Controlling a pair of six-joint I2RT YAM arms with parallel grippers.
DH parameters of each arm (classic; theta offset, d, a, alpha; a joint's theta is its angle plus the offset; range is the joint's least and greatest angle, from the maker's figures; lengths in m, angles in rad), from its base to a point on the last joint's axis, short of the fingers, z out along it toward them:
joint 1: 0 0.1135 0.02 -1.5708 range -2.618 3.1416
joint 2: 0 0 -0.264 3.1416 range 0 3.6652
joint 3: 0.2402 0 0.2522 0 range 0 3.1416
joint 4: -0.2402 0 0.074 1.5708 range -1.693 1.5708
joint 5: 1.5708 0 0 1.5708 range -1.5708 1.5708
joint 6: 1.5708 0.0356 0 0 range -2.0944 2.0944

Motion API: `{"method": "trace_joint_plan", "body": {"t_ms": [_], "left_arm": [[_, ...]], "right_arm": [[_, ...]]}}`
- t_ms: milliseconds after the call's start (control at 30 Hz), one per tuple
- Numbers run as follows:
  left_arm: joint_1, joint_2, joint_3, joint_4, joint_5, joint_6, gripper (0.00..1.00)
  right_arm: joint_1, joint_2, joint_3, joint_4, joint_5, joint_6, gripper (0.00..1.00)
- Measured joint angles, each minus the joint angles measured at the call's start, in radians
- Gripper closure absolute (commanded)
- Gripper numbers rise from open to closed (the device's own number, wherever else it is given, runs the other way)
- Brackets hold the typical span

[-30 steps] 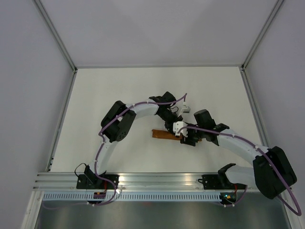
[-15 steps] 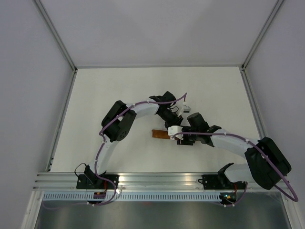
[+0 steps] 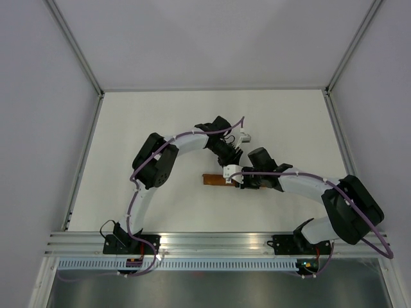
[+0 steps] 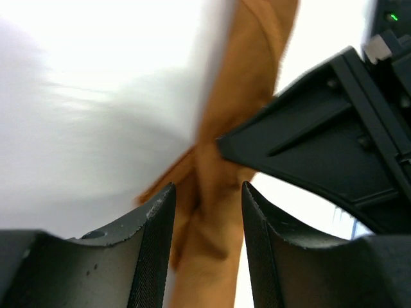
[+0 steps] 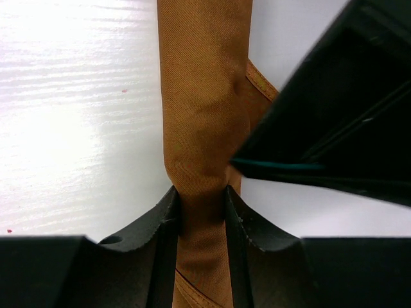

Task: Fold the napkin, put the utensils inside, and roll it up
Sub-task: Roll the napkin with the utensil

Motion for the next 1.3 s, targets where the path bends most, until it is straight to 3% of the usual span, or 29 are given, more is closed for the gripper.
{"method": "trace_joint_plan", "body": {"t_ms": [333, 733, 1000, 1300], "left_arm": [[0.105, -0.095, -0.003, 0.103, -0.158, -0.120, 0.49], [0.206, -0.438, -0.163, 0.247, -0.391, -0.329, 0.47], [0.205, -0.626, -0.286, 0.311, -0.441, -0.386, 0.47], [0.193, -0.788, -0.446, 0.315, -0.388, -0.435, 0.46]], "right_arm": [[0.000, 0.121, 0.123, -0.036, 0.000, 0.078, 0.73], [-0.051, 0.345, 0.384, -0.107, -0.013, 0.283, 0.75], [-0.105, 0.504, 0.598, -0.193, -0.032, 0.458, 0.74], [-0.155, 0.644, 0.796, -0.222, -0.032, 0.692, 0.74]]}}
